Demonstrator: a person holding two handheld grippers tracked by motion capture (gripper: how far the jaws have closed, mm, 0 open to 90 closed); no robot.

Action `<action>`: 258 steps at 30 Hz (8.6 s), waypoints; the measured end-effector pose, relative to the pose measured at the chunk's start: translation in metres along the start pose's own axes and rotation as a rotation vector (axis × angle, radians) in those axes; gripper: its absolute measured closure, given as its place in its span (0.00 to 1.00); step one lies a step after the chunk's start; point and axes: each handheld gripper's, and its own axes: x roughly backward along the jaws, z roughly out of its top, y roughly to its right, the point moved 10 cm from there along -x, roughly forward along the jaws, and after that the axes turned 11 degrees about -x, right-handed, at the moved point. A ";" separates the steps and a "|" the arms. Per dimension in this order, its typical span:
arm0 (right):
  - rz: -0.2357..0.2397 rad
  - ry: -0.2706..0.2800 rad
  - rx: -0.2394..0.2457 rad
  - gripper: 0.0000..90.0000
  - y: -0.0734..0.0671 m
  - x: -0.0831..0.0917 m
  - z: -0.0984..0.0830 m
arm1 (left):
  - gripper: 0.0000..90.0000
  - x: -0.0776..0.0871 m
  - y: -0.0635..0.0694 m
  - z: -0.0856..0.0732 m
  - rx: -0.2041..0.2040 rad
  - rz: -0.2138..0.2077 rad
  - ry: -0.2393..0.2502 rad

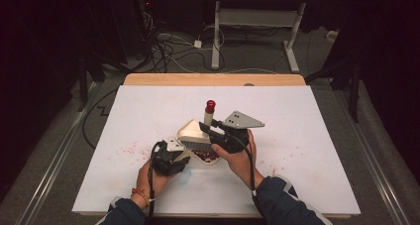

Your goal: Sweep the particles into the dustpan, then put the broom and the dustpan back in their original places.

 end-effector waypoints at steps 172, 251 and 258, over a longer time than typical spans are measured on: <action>-0.097 -0.013 0.075 0.78 0.023 0.005 0.016 | 0.70 0.012 -0.020 -0.015 0.043 0.009 -0.070; -0.131 0.004 0.128 0.78 0.028 0.000 0.012 | 0.70 0.029 -0.032 -0.034 0.108 0.039 -0.078; -0.147 -0.001 0.198 0.78 0.019 -0.014 0.005 | 0.70 0.028 -0.029 -0.035 0.099 0.052 -0.085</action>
